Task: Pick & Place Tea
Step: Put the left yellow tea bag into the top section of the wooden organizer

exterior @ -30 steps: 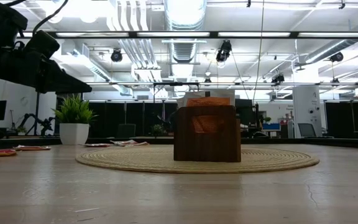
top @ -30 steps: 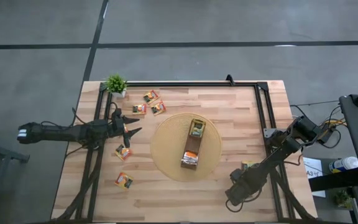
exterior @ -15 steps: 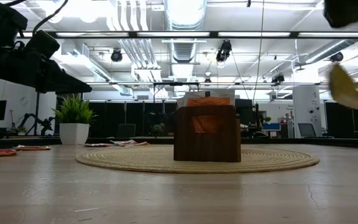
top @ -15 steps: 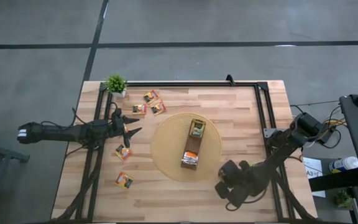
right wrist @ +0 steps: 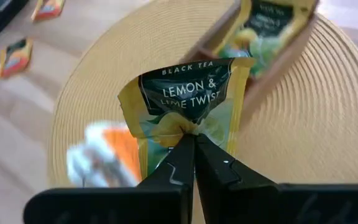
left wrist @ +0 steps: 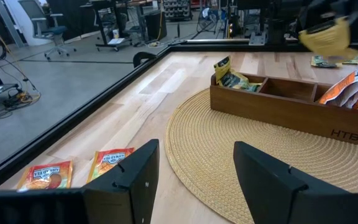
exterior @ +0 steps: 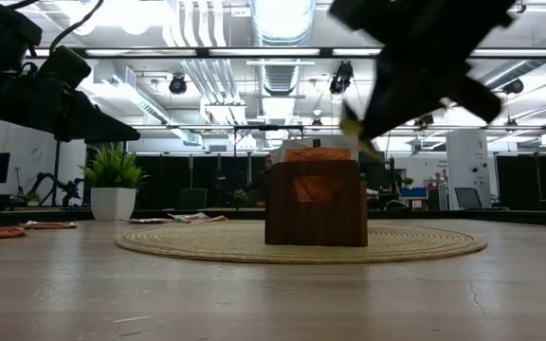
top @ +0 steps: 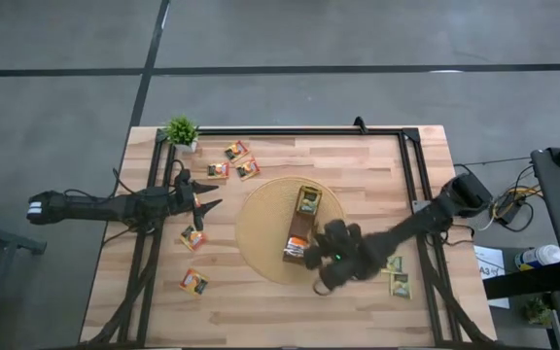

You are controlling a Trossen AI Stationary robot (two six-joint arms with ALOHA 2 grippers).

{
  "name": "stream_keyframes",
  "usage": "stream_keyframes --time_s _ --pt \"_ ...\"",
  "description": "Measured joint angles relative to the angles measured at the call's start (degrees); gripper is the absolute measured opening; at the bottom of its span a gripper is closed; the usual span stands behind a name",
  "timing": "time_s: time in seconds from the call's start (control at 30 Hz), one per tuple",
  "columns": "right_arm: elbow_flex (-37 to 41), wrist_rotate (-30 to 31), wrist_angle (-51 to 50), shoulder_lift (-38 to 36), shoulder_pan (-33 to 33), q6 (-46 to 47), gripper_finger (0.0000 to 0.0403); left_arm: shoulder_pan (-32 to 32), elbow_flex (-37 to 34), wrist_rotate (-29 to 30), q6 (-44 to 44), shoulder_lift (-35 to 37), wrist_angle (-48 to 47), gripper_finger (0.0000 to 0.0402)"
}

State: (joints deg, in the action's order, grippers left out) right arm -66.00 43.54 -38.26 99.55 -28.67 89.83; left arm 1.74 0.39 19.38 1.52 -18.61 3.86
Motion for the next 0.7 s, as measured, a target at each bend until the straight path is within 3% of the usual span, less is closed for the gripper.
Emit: stream_keyframes --time_s 0.23,0.7 --pt "0.02 3.66 4.05 1.3 8.18 -4.34 0.0008 0.0 0.01 0.0 0.0 -0.01 0.02 0.0202" --pt "-0.13 4.7 6.99 6.67 14.62 -1.74 0.0008 -0.02 -0.01 0.0 0.0 0.0 0.04 0.0202"
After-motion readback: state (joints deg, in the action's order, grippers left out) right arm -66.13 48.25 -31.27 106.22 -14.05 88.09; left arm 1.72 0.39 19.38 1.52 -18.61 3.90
